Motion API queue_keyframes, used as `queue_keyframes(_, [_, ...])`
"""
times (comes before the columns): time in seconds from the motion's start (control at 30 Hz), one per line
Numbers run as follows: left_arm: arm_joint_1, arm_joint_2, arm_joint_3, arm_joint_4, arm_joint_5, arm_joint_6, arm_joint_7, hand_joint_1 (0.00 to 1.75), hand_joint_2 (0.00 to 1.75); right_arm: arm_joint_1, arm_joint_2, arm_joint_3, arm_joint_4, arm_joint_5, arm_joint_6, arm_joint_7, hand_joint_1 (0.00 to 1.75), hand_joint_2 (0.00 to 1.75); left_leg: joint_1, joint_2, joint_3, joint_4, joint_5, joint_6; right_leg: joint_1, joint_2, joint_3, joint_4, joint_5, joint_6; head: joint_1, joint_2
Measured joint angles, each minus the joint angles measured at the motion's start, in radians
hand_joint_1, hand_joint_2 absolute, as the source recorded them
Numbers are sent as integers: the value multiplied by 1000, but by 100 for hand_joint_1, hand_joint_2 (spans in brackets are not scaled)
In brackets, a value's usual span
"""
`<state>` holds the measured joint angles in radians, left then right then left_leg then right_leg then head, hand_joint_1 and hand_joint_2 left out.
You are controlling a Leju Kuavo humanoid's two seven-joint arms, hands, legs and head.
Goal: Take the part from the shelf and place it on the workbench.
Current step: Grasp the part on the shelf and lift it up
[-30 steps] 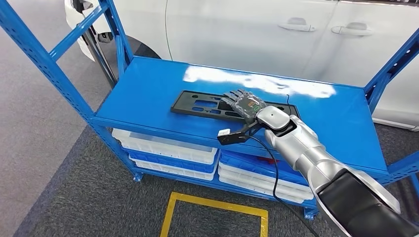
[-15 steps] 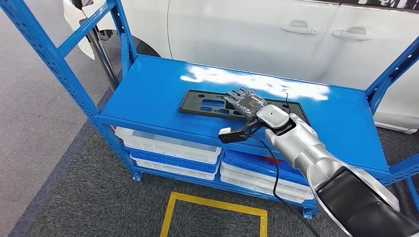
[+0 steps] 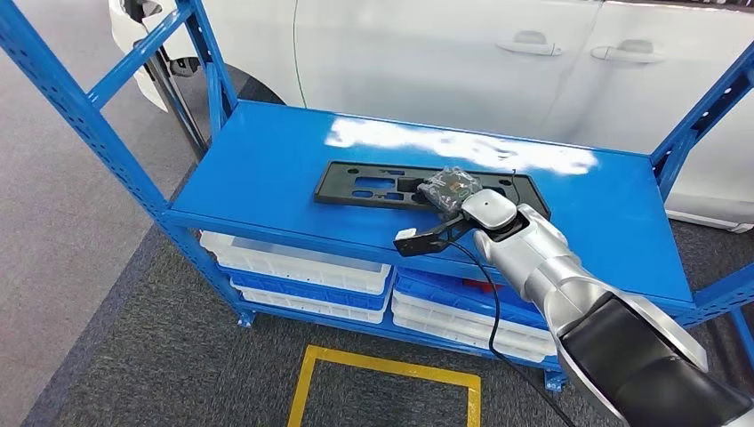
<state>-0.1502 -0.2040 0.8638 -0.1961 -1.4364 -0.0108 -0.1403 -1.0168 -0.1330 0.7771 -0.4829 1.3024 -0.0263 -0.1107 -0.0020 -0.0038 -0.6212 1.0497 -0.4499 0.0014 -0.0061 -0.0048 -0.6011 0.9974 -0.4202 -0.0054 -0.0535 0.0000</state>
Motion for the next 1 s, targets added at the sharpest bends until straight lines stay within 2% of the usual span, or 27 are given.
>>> queue_keyframes(0.03, [0, 0, 0, 0, 0, 0, 0, 0, 0, -1, -1, 0, 4, 1, -2, -1, 175, 175, 1, 0, -21, 48, -29, -5, -3, -1, 2, -4, 2, -4, 0, 0])
queue_keyframes(0.1, [0, 0, 0, 0, 1, 0, 0, 0, 0, -3, -7, 0, 12, 4, -4, -9, 175, 175, 5, 0, -81, 184, -91, -14, -2, -1, 3, -4, 2, -7, 0, 0])
queue_keyframes(0.13, [1, 1, 0, 0, 2, 0, 1, 0, 0, -3, -10, 0, 16, 6, -5, -15, 175, 175, 7, 0, -106, 236, -107, -17, -2, -1, 3, -3, 1, -7, 0, 0])
queue_keyframes(0.17, [1, 1, 0, 0, 4, 1, 1, 0, 0, -3, -13, 0, 19, 7, -5, -21, 175, 175, 8, 0, -115, 254, -103, -18, -2, 0, 3, -2, 1, -7, 0, 0])
queue_keyframes(0.2, [0, 1, 0, 0, 5, 2, 1, 0, 0, -4, -15, 0, 23, 8, -4, -27, 175, 175, 9, 0, -105, 231, -80, -19, -2, 0, 4, -1, 0, -6, 0, 0])
queue_keyframes(0.27, [-1, 1, 0, 0, 7, 4, 0, 0, 0, -7, -17, 0, 28, 8, -2, -34, 175, 175, 11, -1, -39, 94, -13, -15, -1, 3, 5, 3, -3, -2, 0, 0])
queue_keyframes(0.3, [-2, 1, 0, 0, 8, 5, -1, 0, 0, -8, -18, 0, 31, 9, -1, -35, 175, 175, 10, -2, -8, 29, 10, -10, 0, 4, 3, 7, -5, 2, 0, 0])
queue_keyframes(0.33, [-3, 1, 0, 0, 8, 5, -2, 0, 0, -10, -19, 0, 33, 9, -1, -36, 175, 175, 9, -2, 11, -13, 21, -4, 2, 5, 1, 9, -6, 6, 0, 0])
queue_keyframes(0.37, [-3, 1, 0, 0, 9, 5, -3, 0, 0, -11, -20, 0, 35, 10, -1, -37, 175, 175, 7, -4, 17, -31, 22, 2, 3, 5, -2, 10, -5, 11, 0, 0])
queue_keyframes(0.47, [-3, 2, 0, 0, 10, 5, -3, 0, 0, -14, -20, 0, 40, 12, -3, -37, 175, 175, 7, -4, 18, -39, 29, 20, 0, 5, -7, 15, -10, 27, 0, 0])
queue_keyframes(0.53, [-6, 1, 0, 0, 11, 5, -4, 0, 0, -18, -17, 0, 43, 14, -3, -37, 175, 175, 10, -2, 20, -45, 34, 30, -2, 5, -28, 62, -44, 35, 0, 0])
queue_keyframes(0.6, [-8, 1, 0, 0, 12, 5, -5, 0, 0, -19, -13, 0, 45, 14, -3, -38, 175, 175, 11, -2, 19, -46, 35, 33, -4, 5, -46, 104, -71, 39, 0, 0])
queue_keyframes(0.8, [-8, 1, 0, 0, 12, 5, -5, 0, 0, -20, -12, 0, 45, 15, -3, -38, 175, 175, 10, -1, 19, -46, 35, 33, -5, 5, -57, 128, -83, 40, 0, 0])
queue_keyframes(0.9, [-8, 1, 0, 0, 12, 5, -5, 0, 0, -18, -7, 0, 49, 11, -5, -47, 175, 175, 10, -1, 18, -45, 34, 33, -8, 5, -109, 239, -122, 45, 0, 0])
queue_keyframes(0.93, [-8, 1, 0, 0, 13, 5, -5, 0, 0, -18, -4, -2, 51, 0, -11, -65, 175, 175, 11, -1, 18, -42, 32, 31, -11, 4, -100, 219, -98, 47, 0, 0])
queue_keyframes(1.0, [-10, 1, 0, 0, 15, 6, -6, 0, 0, -19, -2, -16, 23, -48, -29, -132, 175, 175, 8, -2, 13, -33, 27, 14, -11, 3, -53, 108, -37, 34, 0, 0])
